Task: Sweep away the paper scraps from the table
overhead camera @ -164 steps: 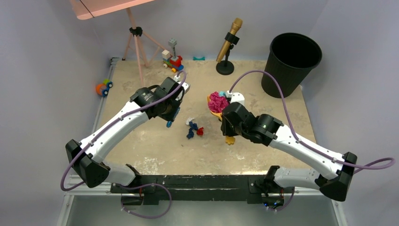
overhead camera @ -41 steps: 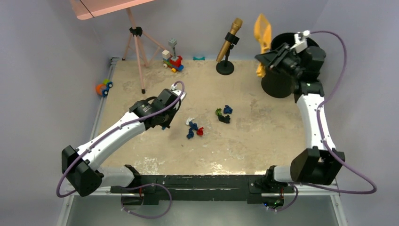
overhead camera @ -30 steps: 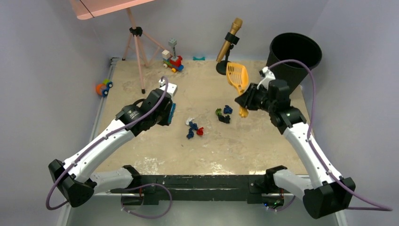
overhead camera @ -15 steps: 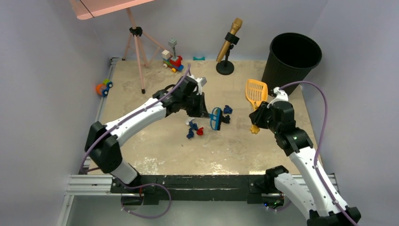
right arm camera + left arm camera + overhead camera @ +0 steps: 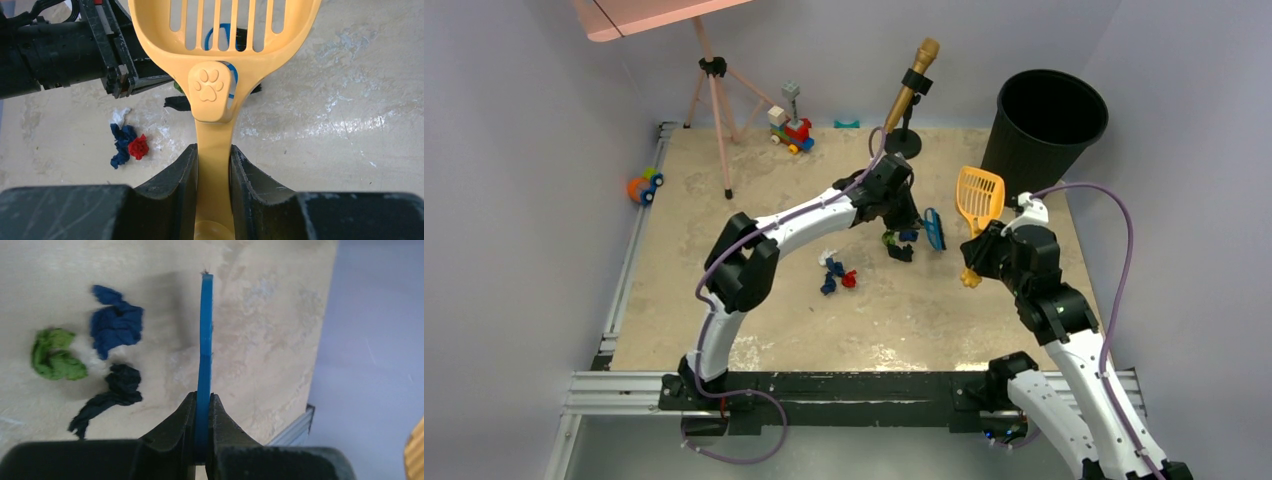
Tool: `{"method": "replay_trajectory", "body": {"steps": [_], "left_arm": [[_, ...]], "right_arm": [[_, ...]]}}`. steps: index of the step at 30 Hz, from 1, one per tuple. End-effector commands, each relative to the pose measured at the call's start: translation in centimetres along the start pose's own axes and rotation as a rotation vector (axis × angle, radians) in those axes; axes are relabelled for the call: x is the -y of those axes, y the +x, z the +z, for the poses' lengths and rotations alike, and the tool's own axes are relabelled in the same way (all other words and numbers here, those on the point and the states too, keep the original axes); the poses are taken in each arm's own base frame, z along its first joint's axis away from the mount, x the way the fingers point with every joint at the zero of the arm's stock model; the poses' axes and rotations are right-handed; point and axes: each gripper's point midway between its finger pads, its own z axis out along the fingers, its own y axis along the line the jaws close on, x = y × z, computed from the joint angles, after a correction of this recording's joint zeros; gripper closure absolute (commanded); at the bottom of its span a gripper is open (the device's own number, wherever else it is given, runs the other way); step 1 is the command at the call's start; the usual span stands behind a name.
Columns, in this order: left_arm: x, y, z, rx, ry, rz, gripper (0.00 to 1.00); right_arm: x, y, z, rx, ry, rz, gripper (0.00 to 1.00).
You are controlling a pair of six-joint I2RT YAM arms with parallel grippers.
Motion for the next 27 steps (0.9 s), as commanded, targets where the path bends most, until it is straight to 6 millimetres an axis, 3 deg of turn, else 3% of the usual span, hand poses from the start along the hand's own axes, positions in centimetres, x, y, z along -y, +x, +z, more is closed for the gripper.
{"method": "replay_trajectory", "body": {"steps": [1, 8, 12, 16, 19, 23, 27], "left_arm": [[-3.3, -2.9, -1.9, 0.155, -0.266, -0.134, 1.0], [-12.4, -0.9, -7.8, 0.177, -0.59, -0.177, 1.0], [-15.0, 1.4, -11.6, 0.104, -0.616, -0.179, 1.0], [-13.4, 2.8, -15.0, 0.075, -0.495, -0.138, 1.0], [-11.7, 2.6, -17.1, 0.092, -0.412, -0.084, 1.0], [-9.6, 1.1, -19.9, 0.129, -0.365, 0.023, 1.0], [-10.6, -1.9, -22.7, 0.198, -0.453, 0.162, 1.0]], "right_arm": [[0.0, -0.6, -0.3, 0.022, 0.009, 0.004, 1.0], [0.1, -0.4, -0.2, 0.028, 0.008, 0.015, 1.0], [-0.6, 0.5, 0.3, -0.024, -0.032, -0.012, 1.0], [-0.7, 2.7, 2.0, -0.175, -0.021, -0.039, 1.0], [-1.5, 4.0, 3.0, -0.269, -0.054, -0.068, 1.0], [-2.8, 5.2, 3.1, -0.362, -0.078, -0.14, 1.0], [-4.8, 7.3, 2.2, -0.465, -0.109, -0.229, 1.0]]}}
